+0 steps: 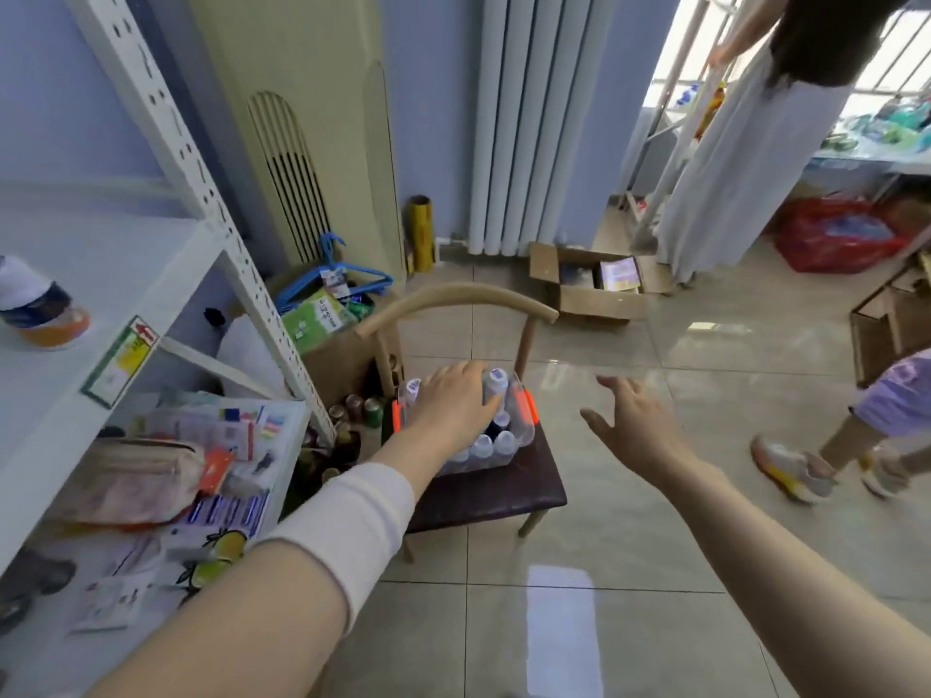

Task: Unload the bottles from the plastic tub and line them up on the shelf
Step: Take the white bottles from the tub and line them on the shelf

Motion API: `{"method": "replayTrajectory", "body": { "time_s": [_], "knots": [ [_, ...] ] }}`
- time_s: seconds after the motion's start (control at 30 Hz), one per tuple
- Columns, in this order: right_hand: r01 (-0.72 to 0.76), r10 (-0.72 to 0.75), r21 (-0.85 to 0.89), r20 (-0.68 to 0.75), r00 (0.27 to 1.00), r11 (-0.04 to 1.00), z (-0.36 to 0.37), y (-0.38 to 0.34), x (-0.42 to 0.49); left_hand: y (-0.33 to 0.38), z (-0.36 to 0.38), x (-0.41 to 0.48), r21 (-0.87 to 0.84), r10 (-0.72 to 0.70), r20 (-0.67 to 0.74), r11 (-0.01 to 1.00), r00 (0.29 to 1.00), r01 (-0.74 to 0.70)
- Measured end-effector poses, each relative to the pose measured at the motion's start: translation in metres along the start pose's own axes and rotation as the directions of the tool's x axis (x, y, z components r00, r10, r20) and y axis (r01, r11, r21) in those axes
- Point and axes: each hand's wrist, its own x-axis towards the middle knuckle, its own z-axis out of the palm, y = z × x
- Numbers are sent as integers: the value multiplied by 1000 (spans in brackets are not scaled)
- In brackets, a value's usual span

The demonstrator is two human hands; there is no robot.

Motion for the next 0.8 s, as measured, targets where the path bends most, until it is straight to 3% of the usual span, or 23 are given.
{"method": "replayTrajectory", "body": {
  "time_s": [0.13,0.43,0.6,0.8],
  "knots": [
    [-12,6,61,85,996,998,31,15,66,-9,28,57,-33,-49,63,998,997,52],
    [-35,-16,121,393,920,992,112,37,186,-40,116,134,-206,-305,222,914,926,350],
    [-27,-45,191,362,931,981,170,41,259,-78,157,196,-155,-339,136,921,931,358],
    [57,-116,283,195,974,957,255,51,318,-127,214,264,34,-211,5,977,977,211]
  ]
}}
